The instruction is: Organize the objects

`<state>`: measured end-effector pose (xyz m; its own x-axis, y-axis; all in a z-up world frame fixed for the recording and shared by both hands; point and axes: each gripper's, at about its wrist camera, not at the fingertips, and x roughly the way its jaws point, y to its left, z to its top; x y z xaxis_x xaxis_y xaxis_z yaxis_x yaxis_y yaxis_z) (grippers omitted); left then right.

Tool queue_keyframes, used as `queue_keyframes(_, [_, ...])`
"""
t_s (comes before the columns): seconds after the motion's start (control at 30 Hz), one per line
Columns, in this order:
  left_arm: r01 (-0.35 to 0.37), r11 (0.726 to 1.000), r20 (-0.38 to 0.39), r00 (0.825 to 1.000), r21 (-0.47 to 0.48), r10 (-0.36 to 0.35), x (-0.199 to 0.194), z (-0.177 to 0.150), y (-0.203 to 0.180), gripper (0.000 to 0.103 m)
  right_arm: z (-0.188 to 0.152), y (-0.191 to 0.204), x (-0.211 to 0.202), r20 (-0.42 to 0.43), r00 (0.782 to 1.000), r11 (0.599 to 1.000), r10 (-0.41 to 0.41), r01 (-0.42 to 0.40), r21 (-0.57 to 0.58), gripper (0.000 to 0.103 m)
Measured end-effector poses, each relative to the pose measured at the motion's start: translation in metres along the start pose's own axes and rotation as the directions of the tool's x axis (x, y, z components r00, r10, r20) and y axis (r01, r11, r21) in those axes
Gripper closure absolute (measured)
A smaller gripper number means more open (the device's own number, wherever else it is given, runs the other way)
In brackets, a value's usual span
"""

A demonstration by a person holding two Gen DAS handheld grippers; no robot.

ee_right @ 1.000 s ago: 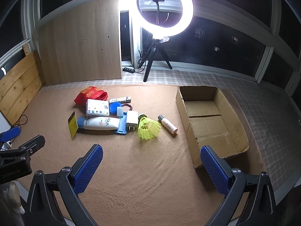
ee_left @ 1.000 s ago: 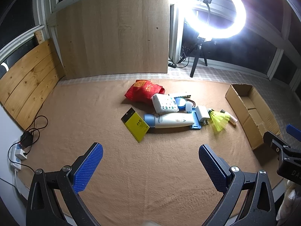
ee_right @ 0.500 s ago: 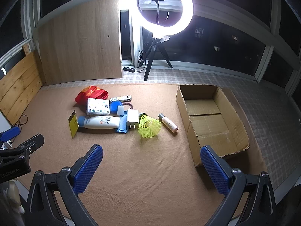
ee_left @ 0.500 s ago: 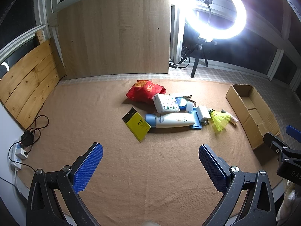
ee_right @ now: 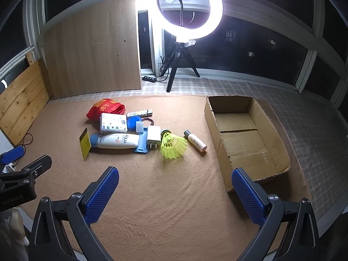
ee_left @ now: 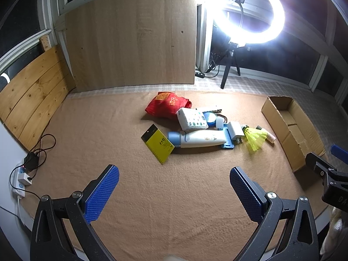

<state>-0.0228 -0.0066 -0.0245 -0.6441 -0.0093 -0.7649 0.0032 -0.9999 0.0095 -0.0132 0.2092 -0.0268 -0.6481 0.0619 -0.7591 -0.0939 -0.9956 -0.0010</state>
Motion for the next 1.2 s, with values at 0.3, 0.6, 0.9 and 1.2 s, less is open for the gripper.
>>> queue_keyframes(0.3, [-0.104, 0.988, -0.029, 0.994, -0.110, 0.101, 0.017, 0.007, 0.008, 0.000, 0.002, -0.007, 0.013, -0.005, 0.999, 0.999, 0.048, -0.048, 0.015, 0.001])
queue_keyframes(0.6, [-0.105, 0.986, -0.062, 0.993, -0.127, 0.098, 0.044, 0.010, 0.026, 0.001, 0.014, -0.009, 0.038, -0.031, 0.991, 0.992, 0.128, -0.127, 0.017, 0.001])
queue_keyframes(0.9, [-0.117, 0.984, -0.075, 0.991, -0.135, 0.107, 0.079, 0.035, 0.047, 0.006, 0.048, 0.002, 0.078, -0.083, 0.978, 0.981, 0.194, -0.195, -0.009, 0.008])
queue_keyframes(1.2, [-0.075, 0.985, -0.149, 0.987, -0.157, 0.051, 0.143, 0.065, 0.066, 0.025, 0.073, 0.037, 0.144, -0.258, 0.905, 0.938, 0.337, -0.348, 0.003, 0.043])
